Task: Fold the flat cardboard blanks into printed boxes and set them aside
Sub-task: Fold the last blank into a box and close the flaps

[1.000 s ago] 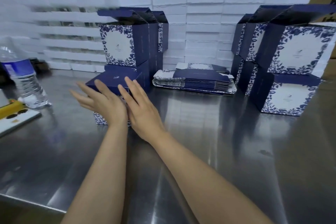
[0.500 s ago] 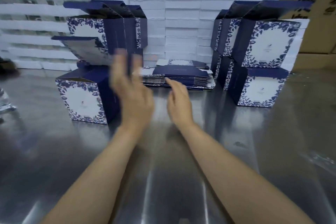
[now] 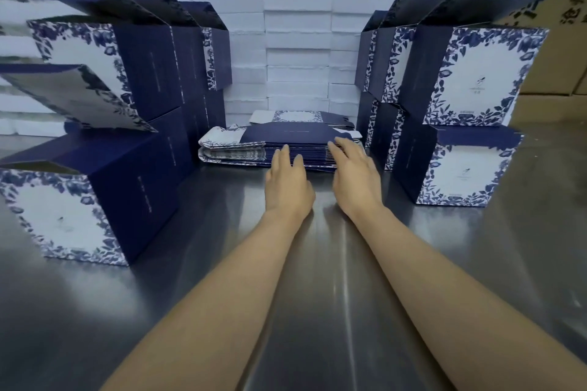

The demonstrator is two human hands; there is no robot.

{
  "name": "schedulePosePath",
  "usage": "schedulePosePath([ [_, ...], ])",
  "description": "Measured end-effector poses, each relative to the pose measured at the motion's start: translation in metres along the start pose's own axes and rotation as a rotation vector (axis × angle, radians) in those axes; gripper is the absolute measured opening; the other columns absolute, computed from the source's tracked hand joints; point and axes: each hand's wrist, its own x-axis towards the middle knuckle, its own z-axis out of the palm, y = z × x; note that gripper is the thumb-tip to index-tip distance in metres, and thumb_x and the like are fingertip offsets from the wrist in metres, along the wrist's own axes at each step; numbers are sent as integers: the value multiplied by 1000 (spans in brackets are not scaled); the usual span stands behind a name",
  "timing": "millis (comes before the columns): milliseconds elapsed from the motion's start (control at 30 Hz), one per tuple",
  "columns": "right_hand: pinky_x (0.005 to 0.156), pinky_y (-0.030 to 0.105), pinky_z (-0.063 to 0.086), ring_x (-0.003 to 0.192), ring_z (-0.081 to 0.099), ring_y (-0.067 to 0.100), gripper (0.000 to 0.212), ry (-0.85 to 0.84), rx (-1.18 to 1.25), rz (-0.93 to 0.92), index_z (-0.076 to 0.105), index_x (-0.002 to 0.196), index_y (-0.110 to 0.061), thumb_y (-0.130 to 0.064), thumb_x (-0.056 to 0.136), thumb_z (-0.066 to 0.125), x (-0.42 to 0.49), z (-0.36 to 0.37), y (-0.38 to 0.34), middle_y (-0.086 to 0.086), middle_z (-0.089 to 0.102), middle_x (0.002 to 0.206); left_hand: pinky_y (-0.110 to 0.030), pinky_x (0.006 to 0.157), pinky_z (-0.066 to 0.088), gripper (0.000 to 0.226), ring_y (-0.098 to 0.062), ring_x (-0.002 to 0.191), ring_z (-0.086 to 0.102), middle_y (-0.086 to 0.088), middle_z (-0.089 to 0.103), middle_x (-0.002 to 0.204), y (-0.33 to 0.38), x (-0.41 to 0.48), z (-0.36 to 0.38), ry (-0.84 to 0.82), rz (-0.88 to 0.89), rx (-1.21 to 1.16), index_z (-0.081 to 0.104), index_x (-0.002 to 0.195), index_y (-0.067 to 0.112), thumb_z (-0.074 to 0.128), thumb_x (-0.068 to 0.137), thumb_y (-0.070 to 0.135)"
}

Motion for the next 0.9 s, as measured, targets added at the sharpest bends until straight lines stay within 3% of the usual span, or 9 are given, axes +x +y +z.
schedulePosePath([
  [133, 121, 34, 0, 150, 3, 17, 64, -52, -72, -46, 15, 154, -15, 2, 97, 37, 30, 21, 9, 1, 15, 161, -40, 116, 19, 54, -27, 149, 7, -13, 15, 160, -4, 11, 13, -44, -27, -22, 28, 148, 7, 43, 98, 16],
  [233, 121, 36, 0, 147, 17, 20, 54, -61, -73, -73, 23, 152, -13, -9, 101, 39, 44, 31, 12, 5, 37, 151, -39, 116, 20, 51, -25, 149, 11, -11, 23, 158, -6, 13, 16, -61, -33, -75, 34, 146, 6, 43, 96, 15],
  [367, 110, 33, 22, 114, 51, 25, 32, 107, -66, -111, 64, 124, -14, -7, 96, 52, 36, 24, 10, 5, 60, 114, -30, 108, 26, 43, -26, 137, 34, -16, 43, 145, -6, 15, 7, 10, -125, -340, 45, 135, -2, 43, 94, 8],
  [500, 79, 38, 46, 89, 63, 28, 20, 403, 21, -184, 74, 101, -10, -2, 84, 70, 8, 3, -8, 6, 67, 94, -19, 81, 33, 30, -32, 112, 54, -14, 58, 115, -7, 4, -6, 161, -183, -612, 57, 117, -3, 42, 92, 2],
  [567, 71, 35, 46, 83, 64, 27, 19, 536, 70, -172, 74, 98, -10, -1, 81, 73, -9, -9, -17, 5, 68, 92, -18, 80, 32, 26, -31, 104, 54, -10, 57, 105, -6, -3, -11, 221, -128, -649, 57, 111, 0, 42, 90, 0],
  [667, 71, 34, 47, 89, 67, 23, 18, 618, 152, -98, 73, 100, -11, -3, 85, 69, -35, -29, -29, 2, 70, 100, -29, 101, 37, 39, -28, 117, 51, -14, 56, 126, -1, -13, -21, 289, -9, -672, 52, 128, 1, 40, 91, -2],
  [733, 71, 32, 47, 94, 66, 18, 16, 670, 252, -3, 71, 102, -12, -5, 89, 63, -53, -43, -35, 0, 69, 106, -20, 109, 31, 44, -24, 131, 44, -12, 50, 140, 3, -25, -27, 330, 107, -673, 49, 135, 2, 39, 92, -3],
  [800, 75, 30, 46, 95, 62, 14, 17, 713, 414, 143, 68, 104, -12, -10, 94, 55, -69, -58, -37, 0, 67, 109, -9, 111, 20, 47, -9, 140, 28, -7, 36, 153, 5, -37, -33, 325, 162, -699, 41, 144, 7, 41, 97, 0],
  [900, 82, 13, 43, 96, 57, 8, 18, 739, 585, 265, 66, 106, -11, -12, 96, 51, -89, -79, -35, 2, 66, 107, -11, 113, 18, 48, -8, 145, 19, -4, 23, 159, 4, -58, -43, 280, 89, -802, 34, 149, 11, 44, 102, 14],
])
